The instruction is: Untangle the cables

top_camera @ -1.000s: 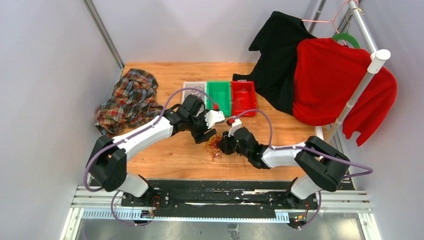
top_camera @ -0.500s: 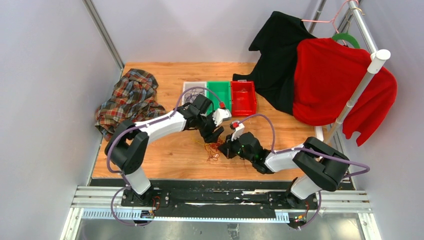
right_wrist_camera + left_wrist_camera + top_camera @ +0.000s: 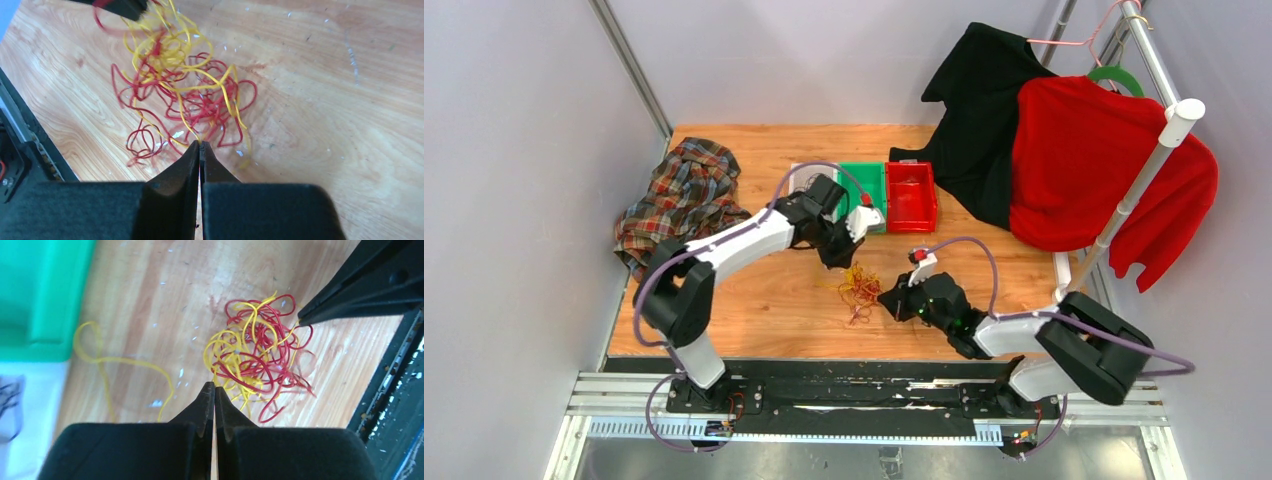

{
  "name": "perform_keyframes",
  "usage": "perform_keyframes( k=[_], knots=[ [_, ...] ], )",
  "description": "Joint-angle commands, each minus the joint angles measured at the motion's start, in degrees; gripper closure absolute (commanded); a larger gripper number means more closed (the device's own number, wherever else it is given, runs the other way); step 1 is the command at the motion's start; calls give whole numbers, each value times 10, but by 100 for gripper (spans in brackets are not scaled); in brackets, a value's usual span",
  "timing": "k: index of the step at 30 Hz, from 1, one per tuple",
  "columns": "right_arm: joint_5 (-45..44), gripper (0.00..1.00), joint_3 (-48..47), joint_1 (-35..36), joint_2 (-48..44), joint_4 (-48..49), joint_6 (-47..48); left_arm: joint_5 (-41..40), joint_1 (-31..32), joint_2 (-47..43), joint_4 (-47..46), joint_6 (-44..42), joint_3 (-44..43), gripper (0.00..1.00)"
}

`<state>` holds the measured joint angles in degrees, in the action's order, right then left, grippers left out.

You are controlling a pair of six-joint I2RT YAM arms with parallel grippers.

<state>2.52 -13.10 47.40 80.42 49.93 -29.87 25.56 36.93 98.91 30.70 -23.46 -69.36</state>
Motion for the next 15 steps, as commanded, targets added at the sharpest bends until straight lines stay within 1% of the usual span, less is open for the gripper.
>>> perform_keyframes(
  k=[1,3,6,8,10,12,13,14,15],
  knots=[
    [-49,99,21,-14,-79,-77,-1,-27,-31,-94,81,-7,-34,99],
    [-64,99,25,-14,-138,-121,1,-47,-44,-130,96,-13,-26,99],
    [-89,99,24,-15,-219,-222,5,-78,-62,-189,105,-24,-6,99],
    [-121,99,21,-15,-275,-288,1,-88,-71,-232,109,-36,2,99],
    [-140,99,20,-15,-324,-331,3,-79,-73,-273,115,-48,4,99],
    [-138,99,16,-15,-355,-336,12,-51,-73,-310,109,-26,14,99],
    [-132,97,3,-15,-360,-335,19,-32,-72,-323,107,-12,20,99],
    [-130,92,-11,-14,-357,-335,26,-17,-70,-331,107,4,24,99],
    [-124,86,-27,-13,-347,-332,31,-8,-68,-339,109,13,26,99]
  ],
)
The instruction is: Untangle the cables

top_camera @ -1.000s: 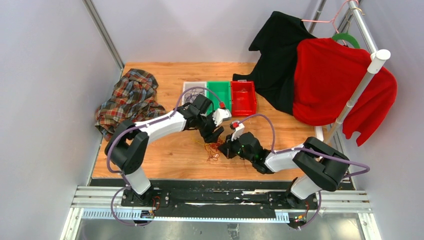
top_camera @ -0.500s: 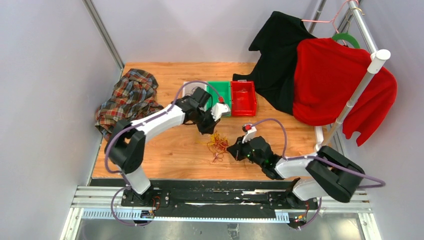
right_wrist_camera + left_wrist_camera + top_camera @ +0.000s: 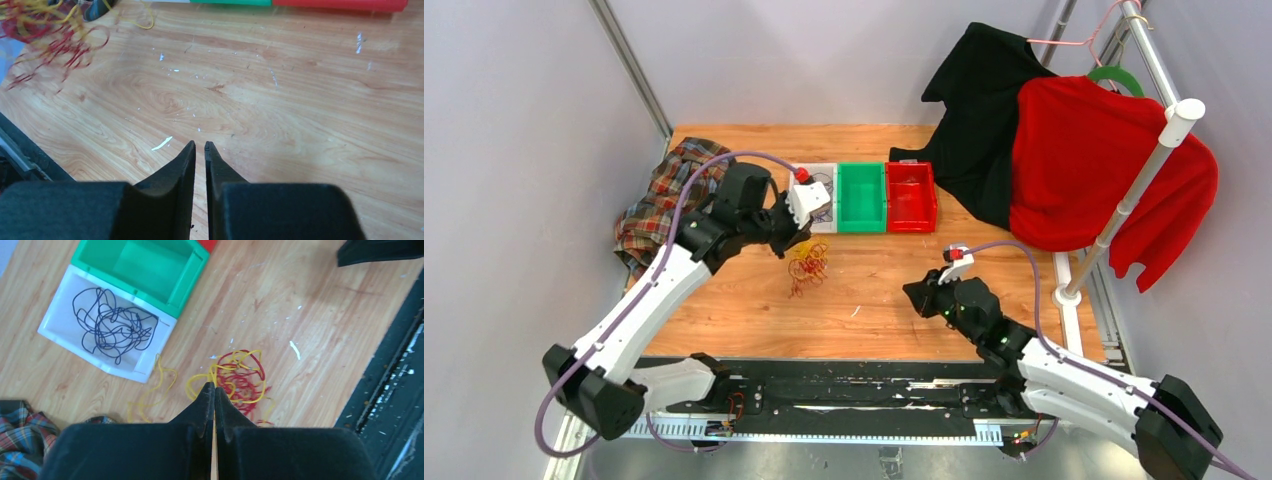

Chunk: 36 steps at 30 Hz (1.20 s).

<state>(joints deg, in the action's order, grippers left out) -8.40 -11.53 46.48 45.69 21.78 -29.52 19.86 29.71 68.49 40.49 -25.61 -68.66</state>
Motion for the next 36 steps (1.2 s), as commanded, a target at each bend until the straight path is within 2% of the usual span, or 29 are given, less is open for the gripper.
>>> perform_keyframes(
  k=[1,4,9,14,27,32,36],
  knots=[
    [-3,80,-60,-1,13,-44,33,55,5,-38,13,39,19,99],
    [7,70,-101,29,66,-2,50,60,6,-45,26,44,10,99],
    [9,53,-145,101,141,113,77,113,6,-57,32,72,-8,99],
    [74,43,-178,119,209,188,58,145,17,-56,31,97,-21,99],
    [99,43,-229,135,316,255,39,157,34,-54,-3,135,-25,99],
    [99,52,-241,135,347,265,31,164,37,-52,-16,160,-32,99],
    [70,70,-236,135,355,275,32,172,37,-56,-16,173,-44,99]
  ],
)
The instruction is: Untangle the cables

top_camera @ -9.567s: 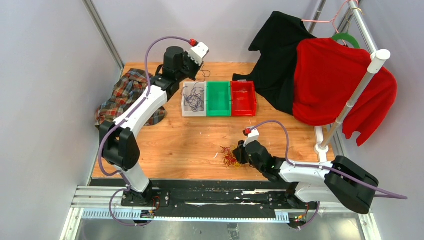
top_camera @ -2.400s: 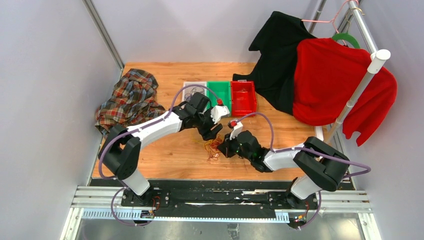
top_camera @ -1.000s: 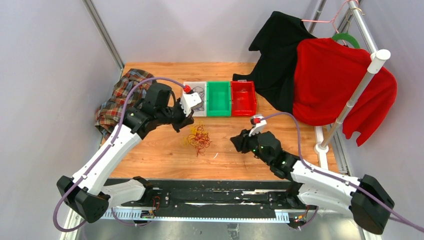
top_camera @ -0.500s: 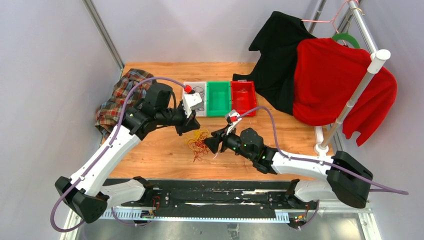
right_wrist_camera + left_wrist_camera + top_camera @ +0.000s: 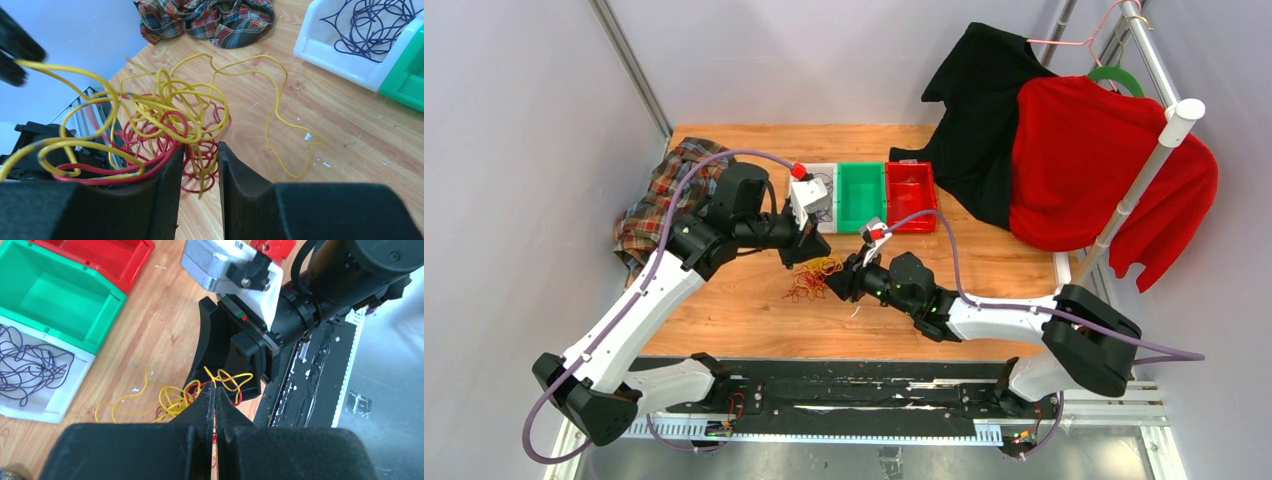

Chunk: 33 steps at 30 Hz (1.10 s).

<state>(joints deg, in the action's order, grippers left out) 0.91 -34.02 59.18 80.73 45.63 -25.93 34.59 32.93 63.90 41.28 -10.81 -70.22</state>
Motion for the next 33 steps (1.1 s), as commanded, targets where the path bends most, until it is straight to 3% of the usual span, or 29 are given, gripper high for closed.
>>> perform_keyframes(
  k=[1,4,10,16,24,33],
  knots=[
    [-37,77,-5,7,3,43,-8,24,5,-12,-24,26,-32,99],
    [-72,99,22,-1,-21,22,-18,13,5,-21,-16,18,-43,99],
    [-141,99,89,-24,-111,-70,-25,-68,5,-25,28,-44,-82,100],
    [-203,99,129,-35,-238,-231,-18,-223,5,-36,26,-142,-108,99],
    [-299,99,131,-42,-381,-471,-40,-365,4,-78,-24,-288,-106,99],
    [-373,99,70,-75,-340,-657,-120,-438,-18,-86,-96,-405,-166,100]
  ],
)
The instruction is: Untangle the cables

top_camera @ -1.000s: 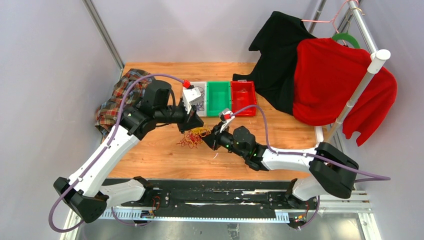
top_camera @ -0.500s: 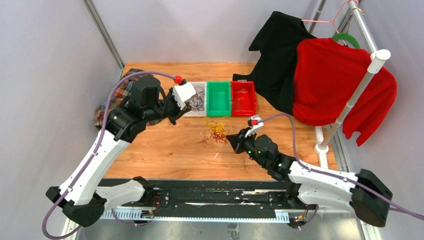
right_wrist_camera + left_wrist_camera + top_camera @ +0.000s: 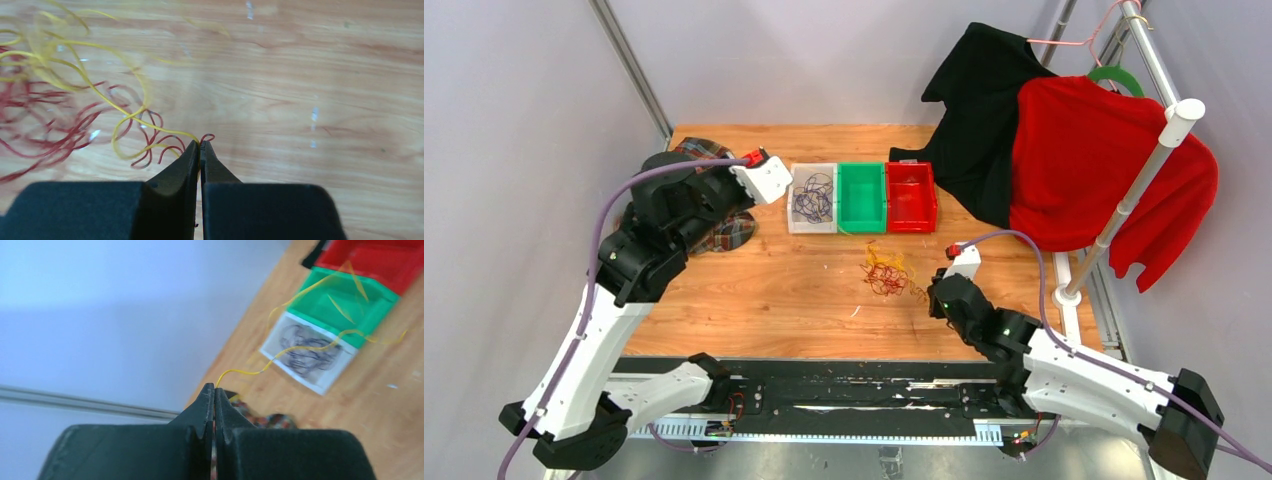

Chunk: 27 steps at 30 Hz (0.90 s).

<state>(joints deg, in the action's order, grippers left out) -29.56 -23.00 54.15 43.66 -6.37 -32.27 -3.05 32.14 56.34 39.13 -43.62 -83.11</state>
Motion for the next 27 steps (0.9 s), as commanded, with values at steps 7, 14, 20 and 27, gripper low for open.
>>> perform_keyframes(
  k=[7,14,20,27],
  knots=[
    [-95,99,-78,-69,104,-244,-118,-129,-21,-7,-223,-162,-73,99],
    [-125,99,-93,-88,117,-301,-150,-149,-26,11,-325,-186,-131,99],
    [-109,99,-83,-114,120,-315,-146,-159,-29,36,-392,-213,-185,99],
    [-66,99,-57,-125,106,-281,-134,-134,-38,73,-337,-185,-287,99]
  ],
)
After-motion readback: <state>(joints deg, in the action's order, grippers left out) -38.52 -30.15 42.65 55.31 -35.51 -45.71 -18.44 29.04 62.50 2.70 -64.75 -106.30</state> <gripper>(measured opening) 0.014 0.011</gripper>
